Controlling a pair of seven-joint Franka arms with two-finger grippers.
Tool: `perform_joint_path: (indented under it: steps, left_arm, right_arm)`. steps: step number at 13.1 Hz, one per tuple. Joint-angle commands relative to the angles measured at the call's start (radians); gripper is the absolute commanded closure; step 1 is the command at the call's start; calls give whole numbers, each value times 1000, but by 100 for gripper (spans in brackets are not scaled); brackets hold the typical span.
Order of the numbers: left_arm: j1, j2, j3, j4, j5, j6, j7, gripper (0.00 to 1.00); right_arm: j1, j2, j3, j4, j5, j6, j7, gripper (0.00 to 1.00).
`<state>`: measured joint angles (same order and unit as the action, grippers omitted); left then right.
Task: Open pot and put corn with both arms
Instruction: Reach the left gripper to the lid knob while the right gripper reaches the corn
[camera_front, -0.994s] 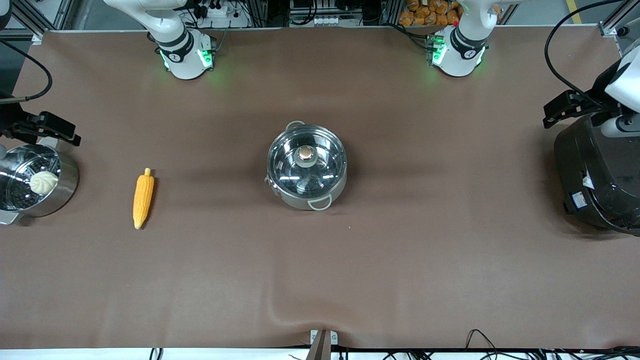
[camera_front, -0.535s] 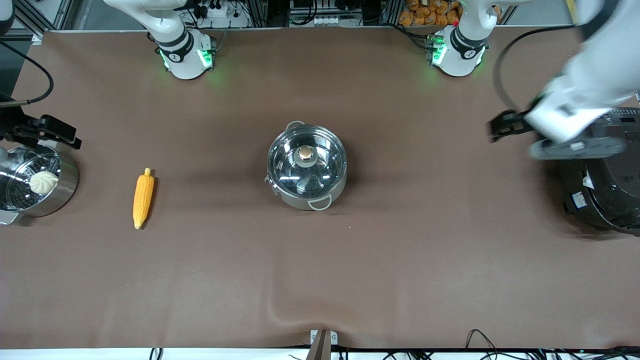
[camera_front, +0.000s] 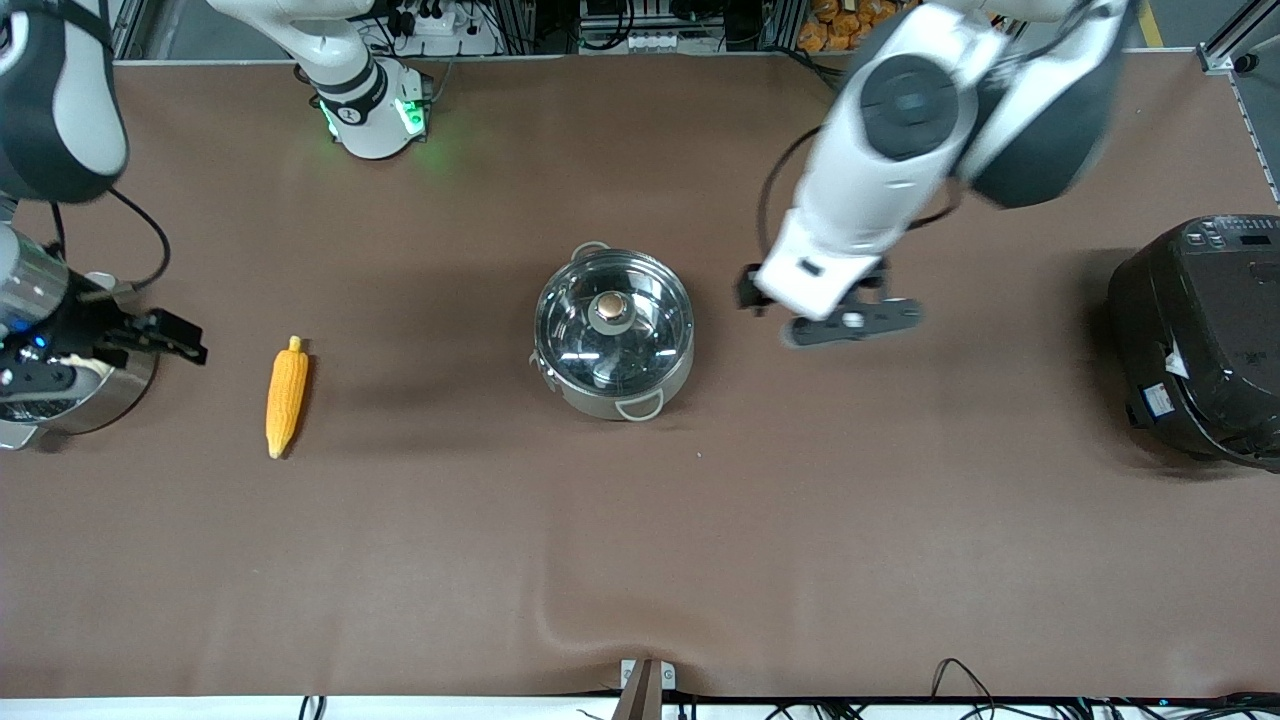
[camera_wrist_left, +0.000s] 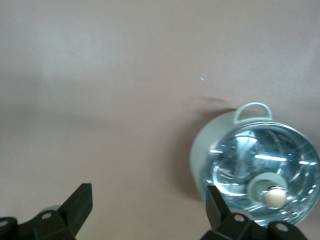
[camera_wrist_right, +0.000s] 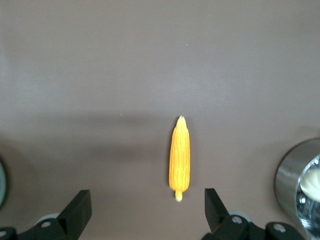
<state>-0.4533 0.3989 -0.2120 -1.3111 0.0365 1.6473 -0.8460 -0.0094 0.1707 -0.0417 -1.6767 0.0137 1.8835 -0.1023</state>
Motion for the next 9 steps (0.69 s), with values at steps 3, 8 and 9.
perform_joint_path:
  steps: [3,8,9]
  left_arm:
    - [-139,125,6,64,6,97,-275,0]
    - [-238,201,22,72,6,192,-435,0]
    - [-260,205,37,72,6,218,-446,0]
  right_arm:
    - [-35,142,-23,-84,-11,236,-147,0]
    - [-44,210,-21,-236,-3,458,-197,0]
    - [-44,217,-21,-273,-5,497,-197,0]
